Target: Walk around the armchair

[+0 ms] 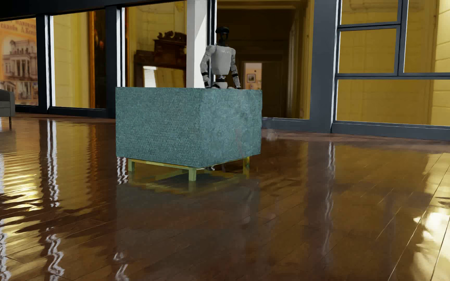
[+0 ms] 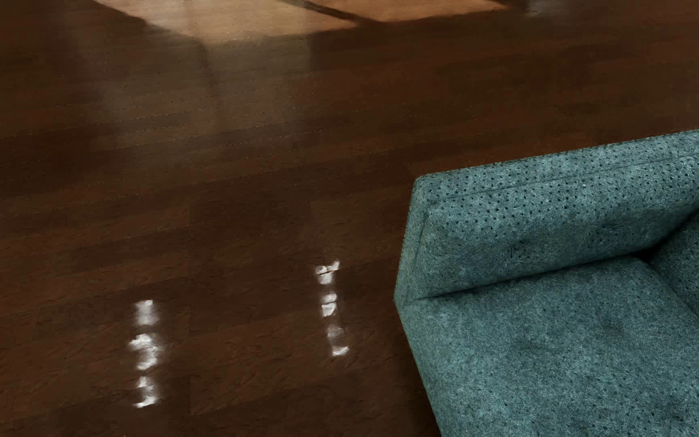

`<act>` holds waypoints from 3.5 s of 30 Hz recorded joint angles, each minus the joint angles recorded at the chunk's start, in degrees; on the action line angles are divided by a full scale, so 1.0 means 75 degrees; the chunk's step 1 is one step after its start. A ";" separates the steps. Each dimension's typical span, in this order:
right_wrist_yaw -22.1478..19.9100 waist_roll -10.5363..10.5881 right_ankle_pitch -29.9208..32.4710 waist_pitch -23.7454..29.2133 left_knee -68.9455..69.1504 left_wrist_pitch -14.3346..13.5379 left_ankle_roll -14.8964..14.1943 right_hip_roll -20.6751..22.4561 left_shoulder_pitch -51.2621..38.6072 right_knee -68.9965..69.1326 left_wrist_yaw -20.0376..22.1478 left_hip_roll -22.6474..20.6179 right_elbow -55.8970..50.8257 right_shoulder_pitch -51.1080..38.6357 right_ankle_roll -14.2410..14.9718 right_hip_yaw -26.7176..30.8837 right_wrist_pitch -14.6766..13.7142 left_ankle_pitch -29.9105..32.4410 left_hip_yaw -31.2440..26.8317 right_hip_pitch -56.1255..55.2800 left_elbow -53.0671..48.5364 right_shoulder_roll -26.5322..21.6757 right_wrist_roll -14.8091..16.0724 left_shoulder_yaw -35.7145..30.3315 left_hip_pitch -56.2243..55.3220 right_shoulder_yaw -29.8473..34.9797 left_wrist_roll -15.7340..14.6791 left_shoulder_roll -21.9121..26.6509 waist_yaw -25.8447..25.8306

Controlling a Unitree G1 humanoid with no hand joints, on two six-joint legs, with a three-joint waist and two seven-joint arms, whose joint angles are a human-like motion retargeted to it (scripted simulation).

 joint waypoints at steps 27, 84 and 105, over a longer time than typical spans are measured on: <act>0.0000 -0.0038 0.0211 0.0065 0.0063 0.0000 0.0000 -0.0795 0.0045 0.3538 0.0000 -0.0567 0.0036 -0.0269 0.0000 0.0000 0.0000 -0.1182 0.0000 -0.1463 0.0279 -0.0179 0.0000 -0.0410 0.0375 -0.0414 0.0000 -0.0370 0.0299; 0.0000 0.0341 -0.0555 0.0146 -0.0179 0.0000 0.0000 -0.0322 -0.0124 0.6398 0.0000 0.0456 -0.0278 0.0639 0.0000 0.0000 0.0000 -0.0981 0.0000 -0.3143 0.0888 -0.0053 0.0000 0.0005 0.1326 -0.1032 0.0000 0.0364 -0.1727; 0.0000 0.0494 -0.0137 0.0204 0.4591 0.0000 0.0000 0.0404 -0.0475 -0.0390 0.0000 0.0823 -0.0324 -0.0263 0.0000 0.0000 0.0000 0.2770 0.0000 0.0695 -0.0747 -0.0654 0.0000 0.0414 -0.0682 -0.1027 0.0000 -0.0146 -0.0437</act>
